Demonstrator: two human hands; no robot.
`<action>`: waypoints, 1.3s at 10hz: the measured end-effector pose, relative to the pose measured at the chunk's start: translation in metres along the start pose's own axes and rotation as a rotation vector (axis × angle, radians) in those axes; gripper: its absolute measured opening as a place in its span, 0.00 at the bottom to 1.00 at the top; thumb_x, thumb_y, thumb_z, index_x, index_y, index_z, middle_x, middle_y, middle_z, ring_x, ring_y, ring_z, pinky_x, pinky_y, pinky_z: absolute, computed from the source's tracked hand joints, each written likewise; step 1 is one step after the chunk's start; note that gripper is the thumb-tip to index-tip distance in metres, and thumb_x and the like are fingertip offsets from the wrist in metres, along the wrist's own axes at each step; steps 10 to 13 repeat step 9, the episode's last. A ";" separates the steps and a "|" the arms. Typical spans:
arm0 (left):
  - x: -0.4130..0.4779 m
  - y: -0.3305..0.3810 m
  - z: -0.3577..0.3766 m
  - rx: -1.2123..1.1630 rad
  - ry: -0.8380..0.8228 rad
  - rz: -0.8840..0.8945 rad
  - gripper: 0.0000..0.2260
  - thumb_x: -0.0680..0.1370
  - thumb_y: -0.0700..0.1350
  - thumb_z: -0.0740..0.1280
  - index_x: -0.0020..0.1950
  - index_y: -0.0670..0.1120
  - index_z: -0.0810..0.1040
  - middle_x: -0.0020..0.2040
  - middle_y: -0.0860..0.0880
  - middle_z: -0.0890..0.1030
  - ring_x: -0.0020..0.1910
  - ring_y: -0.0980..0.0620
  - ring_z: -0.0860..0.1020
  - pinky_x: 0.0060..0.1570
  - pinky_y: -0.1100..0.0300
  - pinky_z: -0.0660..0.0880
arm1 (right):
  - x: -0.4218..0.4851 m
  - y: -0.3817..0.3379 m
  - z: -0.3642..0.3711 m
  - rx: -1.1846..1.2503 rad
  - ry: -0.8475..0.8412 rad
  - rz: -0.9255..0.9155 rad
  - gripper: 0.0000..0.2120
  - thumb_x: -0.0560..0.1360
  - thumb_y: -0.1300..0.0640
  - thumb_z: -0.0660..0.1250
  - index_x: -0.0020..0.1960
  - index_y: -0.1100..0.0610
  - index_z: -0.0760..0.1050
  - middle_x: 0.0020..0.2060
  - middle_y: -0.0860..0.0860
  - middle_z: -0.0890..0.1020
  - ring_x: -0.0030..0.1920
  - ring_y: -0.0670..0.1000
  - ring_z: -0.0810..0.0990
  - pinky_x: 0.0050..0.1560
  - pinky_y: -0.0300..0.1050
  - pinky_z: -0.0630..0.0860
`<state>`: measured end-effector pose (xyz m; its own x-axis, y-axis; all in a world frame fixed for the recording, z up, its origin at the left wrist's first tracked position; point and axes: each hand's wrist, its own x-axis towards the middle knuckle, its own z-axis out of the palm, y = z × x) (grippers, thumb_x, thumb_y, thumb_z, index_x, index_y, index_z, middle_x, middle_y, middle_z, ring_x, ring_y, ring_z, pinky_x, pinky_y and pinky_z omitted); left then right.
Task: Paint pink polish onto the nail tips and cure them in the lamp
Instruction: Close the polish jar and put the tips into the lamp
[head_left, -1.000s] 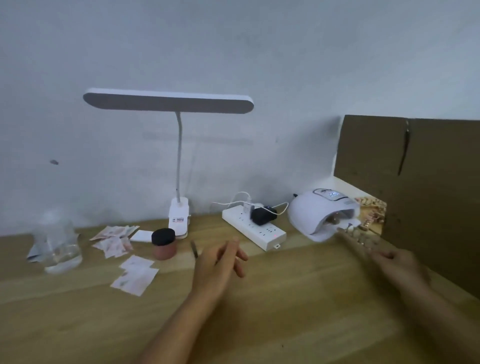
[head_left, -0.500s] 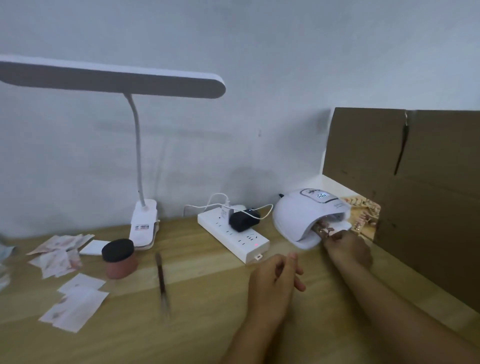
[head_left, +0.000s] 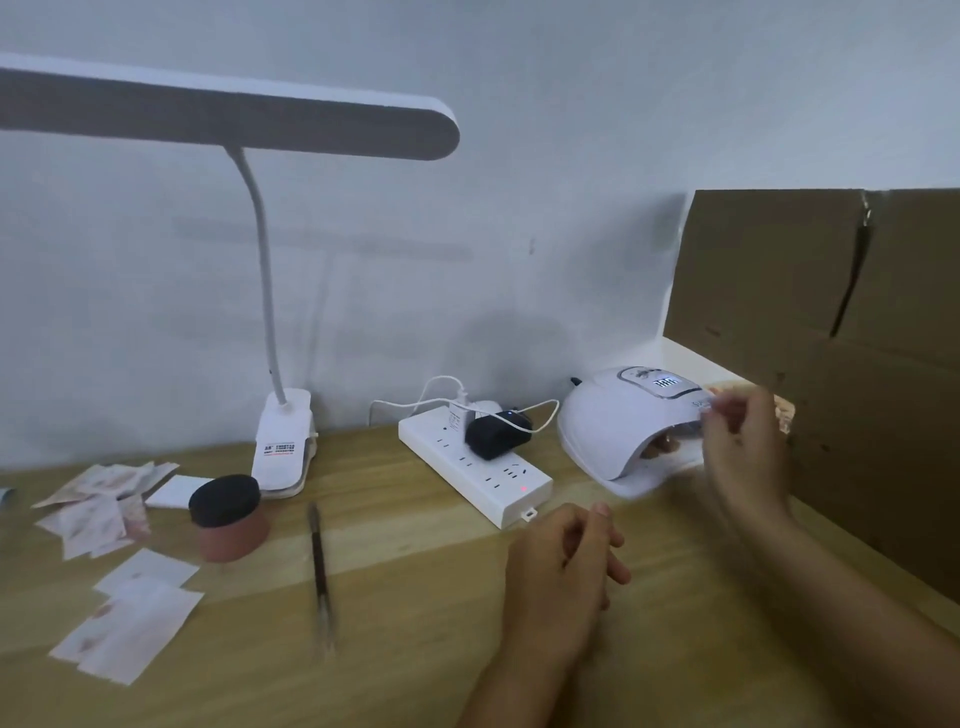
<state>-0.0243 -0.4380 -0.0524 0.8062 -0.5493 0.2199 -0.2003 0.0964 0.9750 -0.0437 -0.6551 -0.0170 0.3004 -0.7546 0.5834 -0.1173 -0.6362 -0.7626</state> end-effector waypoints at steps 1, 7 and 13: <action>-0.001 0.000 0.001 0.020 0.002 0.007 0.15 0.82 0.51 0.62 0.38 0.48 0.79 0.29 0.52 0.81 0.22 0.57 0.71 0.28 0.66 0.69 | 0.038 -0.017 0.011 -0.285 -0.258 -0.173 0.12 0.77 0.59 0.60 0.58 0.51 0.76 0.52 0.53 0.78 0.53 0.56 0.77 0.58 0.55 0.73; -0.007 0.003 -0.010 0.002 -0.045 -0.037 0.08 0.78 0.45 0.66 0.40 0.47 0.78 0.33 0.52 0.83 0.27 0.53 0.75 0.32 0.61 0.72 | 0.069 -0.036 0.043 -0.634 -0.502 0.030 0.17 0.78 0.56 0.53 0.57 0.46 0.77 0.59 0.49 0.78 0.61 0.55 0.74 0.63 0.51 0.62; -0.007 0.005 -0.010 -0.036 -0.043 -0.080 0.07 0.78 0.43 0.67 0.40 0.45 0.79 0.30 0.52 0.82 0.25 0.55 0.73 0.33 0.61 0.72 | 0.026 -0.025 0.005 -0.054 -0.025 0.183 0.10 0.75 0.57 0.56 0.51 0.50 0.75 0.45 0.56 0.79 0.48 0.58 0.76 0.47 0.49 0.68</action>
